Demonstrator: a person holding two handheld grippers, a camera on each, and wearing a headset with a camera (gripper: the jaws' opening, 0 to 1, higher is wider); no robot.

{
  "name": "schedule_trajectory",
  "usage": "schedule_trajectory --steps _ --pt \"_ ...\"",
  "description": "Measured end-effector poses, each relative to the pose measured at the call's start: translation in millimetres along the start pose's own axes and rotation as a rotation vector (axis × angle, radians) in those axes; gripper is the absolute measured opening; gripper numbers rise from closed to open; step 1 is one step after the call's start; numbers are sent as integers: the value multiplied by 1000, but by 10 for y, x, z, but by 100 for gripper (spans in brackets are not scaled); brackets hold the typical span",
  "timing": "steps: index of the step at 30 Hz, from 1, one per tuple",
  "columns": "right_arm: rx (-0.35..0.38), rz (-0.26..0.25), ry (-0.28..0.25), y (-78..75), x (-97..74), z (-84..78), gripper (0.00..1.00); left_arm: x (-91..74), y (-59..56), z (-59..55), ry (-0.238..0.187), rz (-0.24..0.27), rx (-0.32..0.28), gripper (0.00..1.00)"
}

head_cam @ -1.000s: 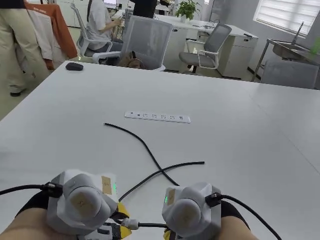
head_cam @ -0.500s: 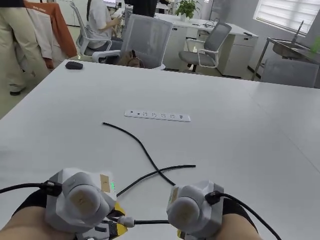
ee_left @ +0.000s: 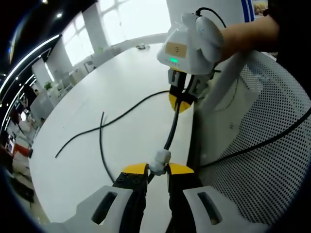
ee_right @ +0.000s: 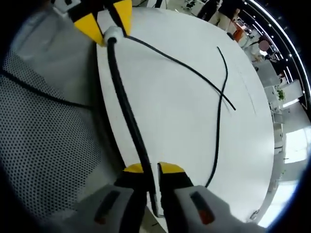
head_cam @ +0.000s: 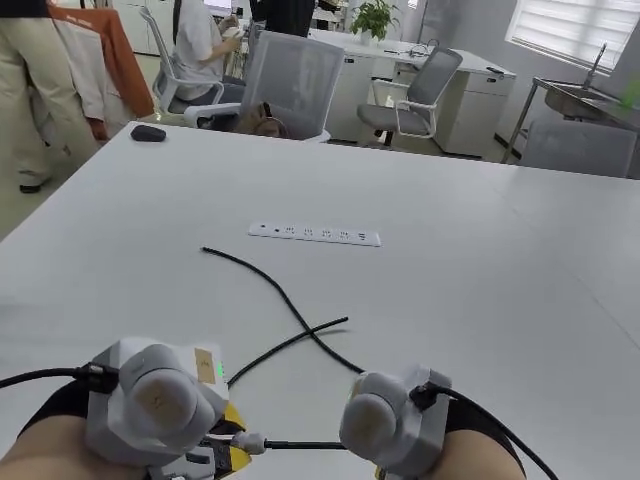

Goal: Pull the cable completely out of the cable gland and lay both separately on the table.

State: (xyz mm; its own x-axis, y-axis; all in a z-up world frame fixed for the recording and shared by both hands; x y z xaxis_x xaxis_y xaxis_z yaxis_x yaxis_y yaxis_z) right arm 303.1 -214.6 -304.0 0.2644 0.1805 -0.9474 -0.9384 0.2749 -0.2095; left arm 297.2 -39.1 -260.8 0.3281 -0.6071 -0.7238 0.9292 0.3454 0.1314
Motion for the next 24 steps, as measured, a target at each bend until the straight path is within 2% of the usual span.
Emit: schedule_trajectory --steps 2,5,9,11,13,17,19,24 --pt "2 16 -69 24 -14 99 17 8 -10 -6 6 -6 5 17" --pt "-18 44 -189 59 -59 267 21 18 -16 6 7 -5 13 17" --pt "-26 89 -370 124 -176 493 20 23 -9 27 3 10 27 17" --pt "-35 101 -429 142 -219 560 20 37 -22 27 10 9 42 17" --pt "-52 98 -468 153 -259 612 18 55 -39 24 18 6 54 17" --pt "-70 127 -489 212 -270 651 14 57 -39 36 17 8 63 17" --pt "-89 127 -506 231 -282 680 13 57 -41 44 15 8 66 17" --pt "-77 126 -538 224 -321 729 8 64 -71 71 1 -10 73 17"
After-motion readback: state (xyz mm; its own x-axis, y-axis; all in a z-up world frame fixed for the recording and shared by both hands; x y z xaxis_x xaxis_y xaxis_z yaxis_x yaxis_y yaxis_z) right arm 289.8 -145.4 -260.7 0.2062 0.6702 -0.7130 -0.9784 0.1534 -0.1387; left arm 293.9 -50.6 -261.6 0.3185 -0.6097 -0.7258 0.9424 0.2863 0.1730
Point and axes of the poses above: the centre of the closed fingertips' face, and the gripper's own axes: x roughly forward along the fingers, y roughly to its left, z roughly out of its top, the point moved 7 cm from there along -x, roughly backward along the fingers, and after that the axes turned 3 degrees about -x, right-handed, at the moved point
